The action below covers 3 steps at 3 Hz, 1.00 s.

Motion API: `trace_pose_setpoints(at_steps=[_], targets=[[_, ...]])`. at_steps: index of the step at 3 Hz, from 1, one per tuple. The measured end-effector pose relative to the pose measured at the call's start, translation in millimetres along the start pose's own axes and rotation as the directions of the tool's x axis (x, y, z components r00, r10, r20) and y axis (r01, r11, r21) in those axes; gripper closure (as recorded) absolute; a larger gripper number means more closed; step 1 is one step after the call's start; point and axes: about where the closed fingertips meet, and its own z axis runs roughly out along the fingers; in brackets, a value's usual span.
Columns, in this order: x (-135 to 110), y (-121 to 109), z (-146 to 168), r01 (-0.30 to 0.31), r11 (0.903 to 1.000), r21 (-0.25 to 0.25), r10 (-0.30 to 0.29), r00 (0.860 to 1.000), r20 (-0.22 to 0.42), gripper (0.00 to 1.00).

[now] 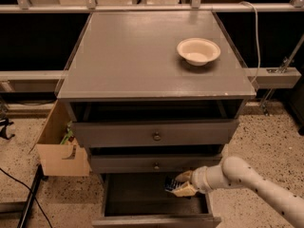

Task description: Pick rxbar blueberry from bottom drawer and place on counter

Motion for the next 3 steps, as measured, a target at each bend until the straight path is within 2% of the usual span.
trace_pose_setpoints(at_steps=[1, 2, 3], targets=[[-71, 5, -43, 0.127, 0.9920, -0.002, -0.126, 0.991, 0.033, 1.00], [-71, 5, -43, 0.127, 0.9920, -0.002, -0.126, 0.991, 0.033, 1.00], [-83, 14, -57, 0.138, 0.9905, -0.002, -0.137, 0.989, 0.057, 1.00]])
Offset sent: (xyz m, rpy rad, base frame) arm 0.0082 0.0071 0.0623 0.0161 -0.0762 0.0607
